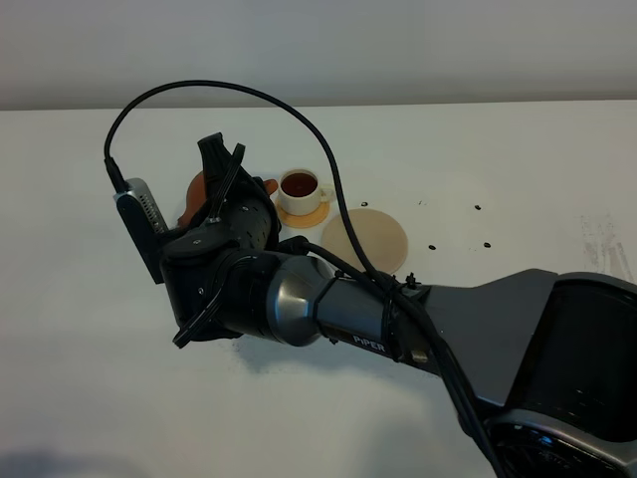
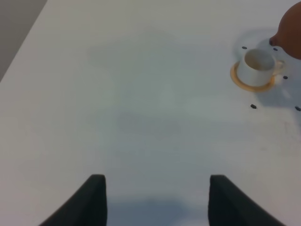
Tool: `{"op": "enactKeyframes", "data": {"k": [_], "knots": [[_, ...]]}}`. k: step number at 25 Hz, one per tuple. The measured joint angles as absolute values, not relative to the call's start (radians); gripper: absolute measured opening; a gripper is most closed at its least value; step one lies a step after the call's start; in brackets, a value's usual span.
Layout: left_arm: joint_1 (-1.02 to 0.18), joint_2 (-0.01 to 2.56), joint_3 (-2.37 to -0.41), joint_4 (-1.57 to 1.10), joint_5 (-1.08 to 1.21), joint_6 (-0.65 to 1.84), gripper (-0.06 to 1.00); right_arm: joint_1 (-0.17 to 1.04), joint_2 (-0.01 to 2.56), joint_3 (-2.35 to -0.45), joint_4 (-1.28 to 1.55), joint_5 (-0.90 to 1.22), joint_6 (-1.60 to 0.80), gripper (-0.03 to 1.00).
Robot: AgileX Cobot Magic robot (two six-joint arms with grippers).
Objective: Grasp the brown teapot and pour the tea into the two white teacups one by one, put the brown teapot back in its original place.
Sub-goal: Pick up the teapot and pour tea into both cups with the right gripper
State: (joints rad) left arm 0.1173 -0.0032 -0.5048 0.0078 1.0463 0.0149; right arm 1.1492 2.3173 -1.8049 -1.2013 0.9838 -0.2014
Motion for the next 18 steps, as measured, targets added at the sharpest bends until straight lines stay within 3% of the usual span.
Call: {"op": "enactKeyframes", "data": {"k": [18], "knots": [[0.117,-0.003,-0.505,0.008,1.046,0.015,0.50,1.156,2.317,-1.805,-1.230,0.964,-0.228,0.09]]}}
